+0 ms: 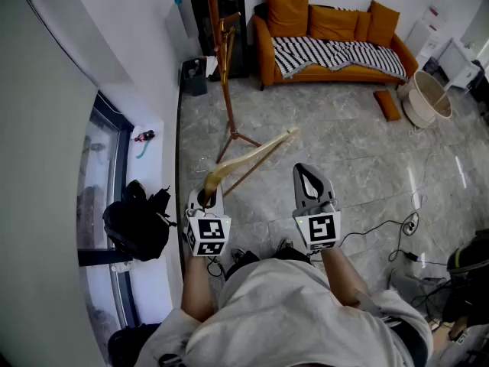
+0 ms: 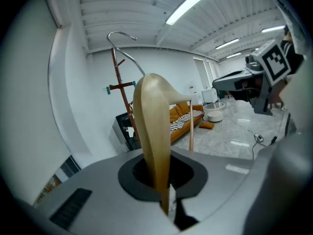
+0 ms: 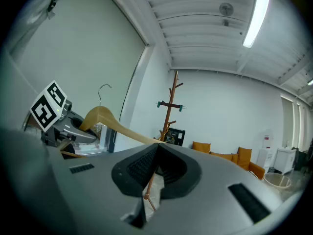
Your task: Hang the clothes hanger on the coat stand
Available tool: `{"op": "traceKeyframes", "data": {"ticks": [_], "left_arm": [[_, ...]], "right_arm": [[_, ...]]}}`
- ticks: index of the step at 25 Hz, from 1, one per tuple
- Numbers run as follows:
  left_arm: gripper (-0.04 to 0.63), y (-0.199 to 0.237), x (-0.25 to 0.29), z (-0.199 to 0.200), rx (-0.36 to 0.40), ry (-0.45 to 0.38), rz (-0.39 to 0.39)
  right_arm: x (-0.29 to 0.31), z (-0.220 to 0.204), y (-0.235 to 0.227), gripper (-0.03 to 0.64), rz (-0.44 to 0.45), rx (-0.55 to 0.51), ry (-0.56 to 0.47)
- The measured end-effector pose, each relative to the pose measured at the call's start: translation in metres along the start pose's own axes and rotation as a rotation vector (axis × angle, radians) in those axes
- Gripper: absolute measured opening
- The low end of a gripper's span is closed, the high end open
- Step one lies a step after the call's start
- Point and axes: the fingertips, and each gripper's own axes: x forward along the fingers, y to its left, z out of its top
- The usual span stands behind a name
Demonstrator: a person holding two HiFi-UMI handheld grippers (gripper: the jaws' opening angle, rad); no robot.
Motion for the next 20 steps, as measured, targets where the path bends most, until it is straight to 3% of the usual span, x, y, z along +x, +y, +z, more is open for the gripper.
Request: {"op": "traceKeyframes", "data": {"ticks": [7, 12, 20], "left_arm": [[0.009, 0.002, -0.006, 0.001, -0.095, -0.021, 0.023], [0.009, 0.019, -0.019, 0.020, -0.198, -0.126, 0.107], [0.009, 0.026, -0.025, 0.012, -0.218, -0.146, 0.114]], "right_arm": [[0.002, 0.001, 0.008, 0.005, 0.017, -0.001, 0.012], [0.006, -0.001, 0.015, 0.005, 0.030, 0.028, 0.007], [0.010, -0.006, 0.030, 0.005, 0.046, 0.025, 0.021]]}}
